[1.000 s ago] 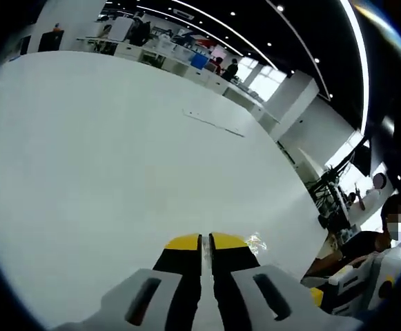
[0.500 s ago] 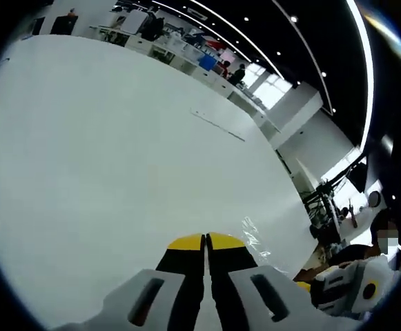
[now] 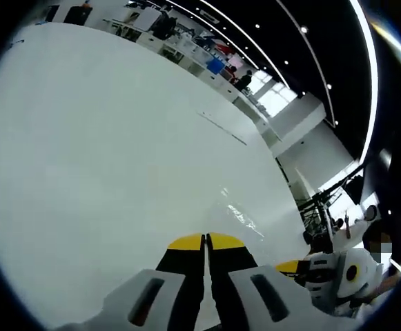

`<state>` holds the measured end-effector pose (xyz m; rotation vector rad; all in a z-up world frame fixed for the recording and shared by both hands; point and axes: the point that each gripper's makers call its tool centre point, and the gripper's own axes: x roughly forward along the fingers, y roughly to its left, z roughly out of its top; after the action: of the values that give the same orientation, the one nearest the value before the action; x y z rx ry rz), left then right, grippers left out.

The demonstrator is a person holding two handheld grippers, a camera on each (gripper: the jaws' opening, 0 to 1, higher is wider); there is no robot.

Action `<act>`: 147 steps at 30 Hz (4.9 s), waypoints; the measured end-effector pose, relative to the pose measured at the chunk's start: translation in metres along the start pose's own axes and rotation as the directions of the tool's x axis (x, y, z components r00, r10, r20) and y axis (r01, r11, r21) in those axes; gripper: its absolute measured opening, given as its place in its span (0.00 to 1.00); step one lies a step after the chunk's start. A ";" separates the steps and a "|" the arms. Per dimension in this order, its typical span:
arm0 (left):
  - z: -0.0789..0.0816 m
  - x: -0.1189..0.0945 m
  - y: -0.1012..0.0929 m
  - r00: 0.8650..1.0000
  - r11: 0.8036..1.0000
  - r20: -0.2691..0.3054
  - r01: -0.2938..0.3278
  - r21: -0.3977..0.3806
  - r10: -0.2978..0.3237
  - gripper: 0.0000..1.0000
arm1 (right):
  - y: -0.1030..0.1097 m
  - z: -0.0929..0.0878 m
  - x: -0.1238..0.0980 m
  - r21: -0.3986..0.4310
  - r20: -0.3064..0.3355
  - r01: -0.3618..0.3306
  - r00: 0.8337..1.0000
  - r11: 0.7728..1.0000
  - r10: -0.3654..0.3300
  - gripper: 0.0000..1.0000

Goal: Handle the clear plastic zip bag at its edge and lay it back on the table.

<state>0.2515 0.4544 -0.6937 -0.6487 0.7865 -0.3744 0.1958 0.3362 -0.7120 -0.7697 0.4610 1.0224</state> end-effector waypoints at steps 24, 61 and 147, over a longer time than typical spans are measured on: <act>-0.018 -0.002 0.013 1.000 0.993 -0.010 0.023 -0.119 -0.025 0.06 | 0.010 0.002 -0.006 -0.082 0.015 -0.012 1.000 0.997 0.013 0.00; 0.005 0.019 -0.041 0.998 0.990 0.063 0.002 -0.144 0.007 0.00 | -0.021 0.048 0.010 0.308 0.119 -0.031 0.993 0.951 -0.006 0.33; -0.052 0.002 -0.050 0.964 -0.142 -0.156 0.189 0.972 0.217 0.00 | 0.002 0.063 0.021 -0.161 0.094 -0.105 0.988 0.981 0.121 0.04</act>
<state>0.2105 0.3954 -0.6891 1.0490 0.4916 -0.9439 0.2035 0.3965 -0.6858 -0.8322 0.3414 1.2098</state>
